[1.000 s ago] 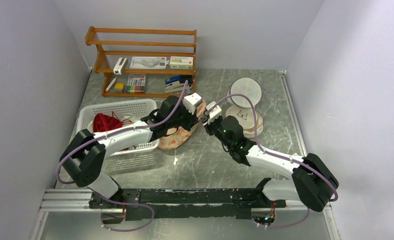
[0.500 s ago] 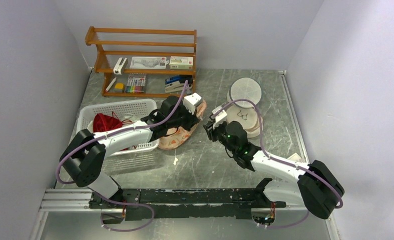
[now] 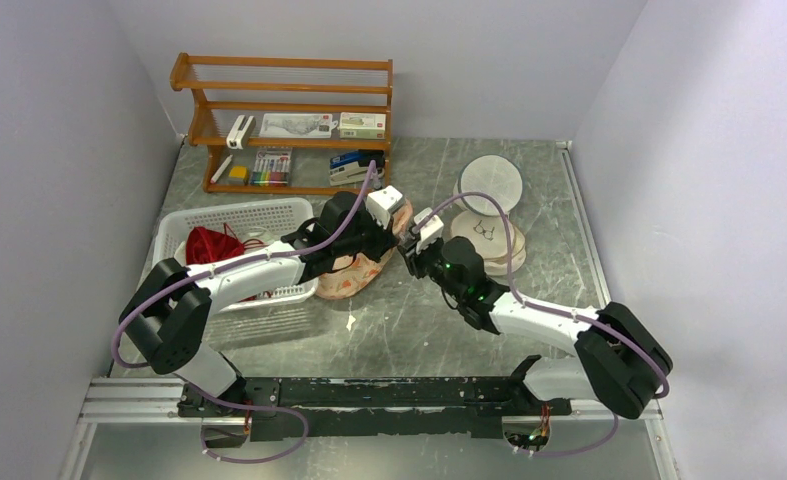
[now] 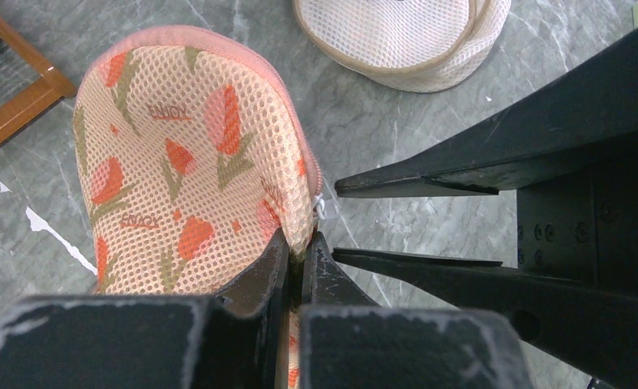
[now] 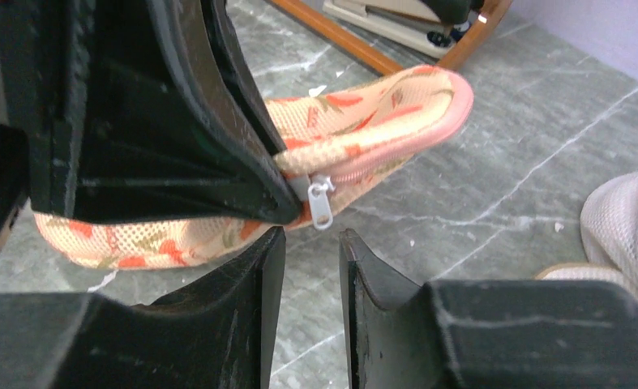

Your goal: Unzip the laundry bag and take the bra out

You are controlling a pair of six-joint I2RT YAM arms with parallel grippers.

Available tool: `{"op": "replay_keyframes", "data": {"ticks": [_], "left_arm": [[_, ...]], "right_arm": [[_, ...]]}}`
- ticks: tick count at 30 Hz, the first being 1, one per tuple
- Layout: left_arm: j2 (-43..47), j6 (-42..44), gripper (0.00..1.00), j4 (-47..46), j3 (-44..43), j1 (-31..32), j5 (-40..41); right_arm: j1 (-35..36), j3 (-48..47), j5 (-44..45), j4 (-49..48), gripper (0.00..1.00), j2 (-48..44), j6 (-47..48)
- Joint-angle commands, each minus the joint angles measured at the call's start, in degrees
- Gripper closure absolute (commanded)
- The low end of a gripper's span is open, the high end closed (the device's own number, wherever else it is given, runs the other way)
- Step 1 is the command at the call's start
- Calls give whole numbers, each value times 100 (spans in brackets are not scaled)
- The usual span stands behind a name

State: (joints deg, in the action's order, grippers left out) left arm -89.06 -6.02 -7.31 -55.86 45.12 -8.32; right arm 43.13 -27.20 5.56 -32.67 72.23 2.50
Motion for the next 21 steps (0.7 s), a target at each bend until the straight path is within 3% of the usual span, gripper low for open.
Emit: {"op": "replay_keyframes", "data": {"ticks": [1, 6, 19, 21], "left_arm": [[-39, -31, 93, -34, -232, 14, -231], [-44, -16, 93, -30, -237, 12, -243], [-138, -4, 93, 33, -286, 12, -318], [-152, -4, 93, 32, -293, 14, -328]], "right_arm": [[-16, -241, 53, -380, 69, 104, 167], [-11, -325, 249, -383, 73, 129, 187], [-13, -390, 375, -292, 100, 155, 345], [-15, -393, 436, -268, 100, 160, 325]]}}
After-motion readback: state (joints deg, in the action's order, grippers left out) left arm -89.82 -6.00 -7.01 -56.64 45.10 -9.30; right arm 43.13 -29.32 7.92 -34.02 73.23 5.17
